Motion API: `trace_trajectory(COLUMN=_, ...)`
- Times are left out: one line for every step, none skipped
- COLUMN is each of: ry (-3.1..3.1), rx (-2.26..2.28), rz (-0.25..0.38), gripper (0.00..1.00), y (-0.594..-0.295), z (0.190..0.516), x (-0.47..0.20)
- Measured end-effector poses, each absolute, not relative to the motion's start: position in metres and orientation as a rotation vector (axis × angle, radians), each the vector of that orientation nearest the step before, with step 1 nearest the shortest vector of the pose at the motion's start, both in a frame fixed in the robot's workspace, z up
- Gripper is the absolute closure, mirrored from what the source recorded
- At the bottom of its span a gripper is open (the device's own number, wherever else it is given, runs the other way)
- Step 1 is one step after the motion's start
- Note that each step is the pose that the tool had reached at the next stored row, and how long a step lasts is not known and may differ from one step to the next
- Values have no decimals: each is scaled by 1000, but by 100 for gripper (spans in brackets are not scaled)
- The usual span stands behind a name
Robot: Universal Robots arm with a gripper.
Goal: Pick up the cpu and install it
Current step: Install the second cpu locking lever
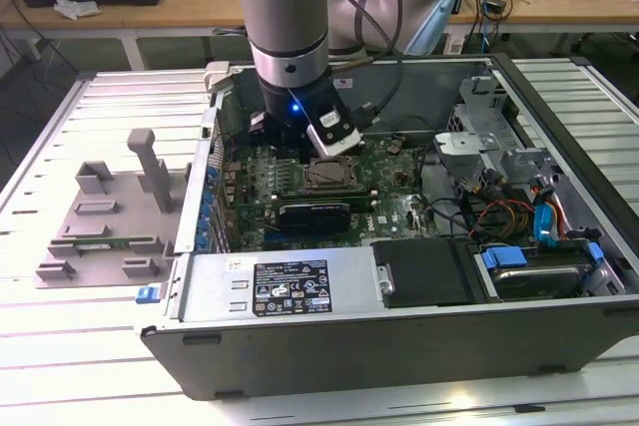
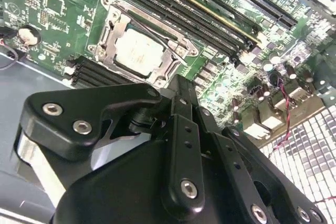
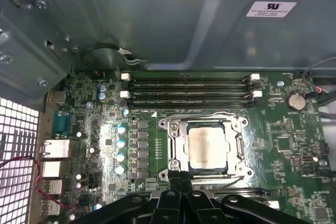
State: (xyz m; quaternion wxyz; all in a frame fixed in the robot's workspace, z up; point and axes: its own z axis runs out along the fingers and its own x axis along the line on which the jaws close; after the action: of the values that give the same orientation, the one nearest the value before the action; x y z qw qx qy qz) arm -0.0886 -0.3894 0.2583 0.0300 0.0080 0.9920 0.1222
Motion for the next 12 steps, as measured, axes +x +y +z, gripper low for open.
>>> trace_trajectory(ry=3062, rx=25, rz=363, gripper=89, y=-389, z=259, x=-88)
trace_trajectory(ry=3071, rx=25, rz=330, gripper=89, y=-389, z=259, x=-86)
trace_trajectory(ry=3076, rx=25, rz=310, gripper=89, y=-389, z=259, x=-84)
trace_trajectory(ry=3077, rx=25, rz=308, gripper=89, y=-389, z=259, x=-82)
trace_trajectory(ry=3077, rx=25, rz=307, gripper=89, y=-389, z=259, x=-80)
trace_trajectory(ry=3078, rx=25, rz=307, gripper=89, y=-389, z=259, x=-76)
trace_trajectory(ry=3078, rx=25, rz=307, gripper=89, y=-389, z=259, x=-73)
trace_trajectory(ry=3079, rx=25, rz=307, gripper=89, y=-389, z=259, x=-67)
trace_trajectory(ry=3080, rx=25, rz=308, gripper=89, y=-389, z=259, x=-62)
trace_trajectory(ry=3081, rx=26, rz=308, gripper=89, y=-389, z=259, x=-61)
trace_trajectory(ry=3083, rx=29, rz=308, gripper=89, y=-390, z=258, x=-59)
trace_trajectory(ry=3087, rx=39, rz=308, gripper=89, y=-392, z=257, x=-59)
